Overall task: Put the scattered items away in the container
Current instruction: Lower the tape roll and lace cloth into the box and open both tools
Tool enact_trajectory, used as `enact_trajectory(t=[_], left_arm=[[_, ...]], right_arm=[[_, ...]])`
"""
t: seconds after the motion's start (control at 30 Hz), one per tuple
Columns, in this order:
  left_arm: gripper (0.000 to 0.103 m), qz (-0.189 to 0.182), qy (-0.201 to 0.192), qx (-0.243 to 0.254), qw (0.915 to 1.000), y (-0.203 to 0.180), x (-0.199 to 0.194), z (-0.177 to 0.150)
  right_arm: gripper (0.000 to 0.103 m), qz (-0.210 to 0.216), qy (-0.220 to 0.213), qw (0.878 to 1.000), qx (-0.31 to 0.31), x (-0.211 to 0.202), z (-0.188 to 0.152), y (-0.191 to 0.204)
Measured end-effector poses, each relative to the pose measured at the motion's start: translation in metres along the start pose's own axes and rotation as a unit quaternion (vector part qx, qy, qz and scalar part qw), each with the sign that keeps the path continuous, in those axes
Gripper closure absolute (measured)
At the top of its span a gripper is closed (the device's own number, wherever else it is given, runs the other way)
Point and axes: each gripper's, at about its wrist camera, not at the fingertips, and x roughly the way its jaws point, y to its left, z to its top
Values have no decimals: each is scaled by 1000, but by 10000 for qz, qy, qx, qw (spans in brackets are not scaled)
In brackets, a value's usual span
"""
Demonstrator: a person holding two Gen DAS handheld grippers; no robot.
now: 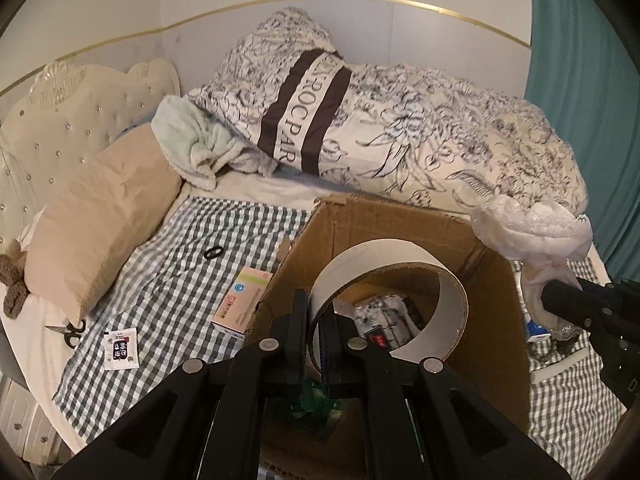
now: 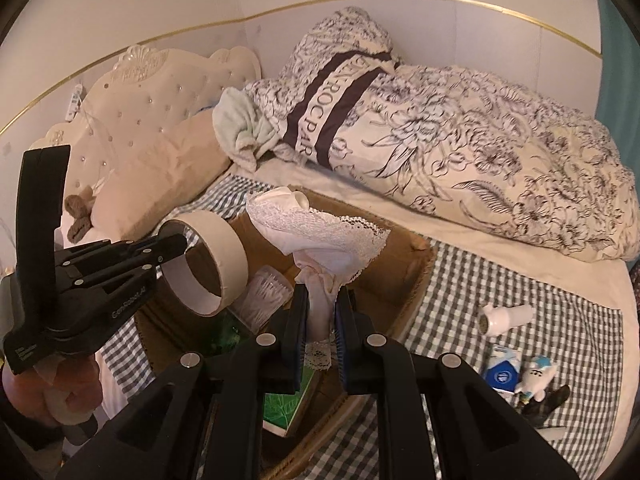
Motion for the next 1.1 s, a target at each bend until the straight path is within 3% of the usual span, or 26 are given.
enact_trajectory(t=[0.47, 0.6, 0.73, 0.83, 1.0, 1.1], left_arm=[[97, -29, 562, -26, 9984, 5, 63, -17], [95, -4, 564, -54, 9984, 6, 67, -16], [71, 6, 568, -116, 9983, 10, 66, -16], [59, -30, 556, -131, 9984, 10, 63, -17], [53, -62, 501, -105, 9987, 7, 52, -15], [53, -77, 418, -92, 9991, 5, 42, -12]], right_arm=[[89, 61, 485, 9988, -6, 62, -9, -3], [89, 29, 556, 9984, 8, 72, -11, -4], [88, 29, 569, 9984, 13, 75, -12, -3], [76, -10, 558, 9984, 5, 73, -13, -1], [61, -67, 504, 9987, 3, 61, -14, -1], [61, -122, 428, 9990, 26, 48, -14, -2]])
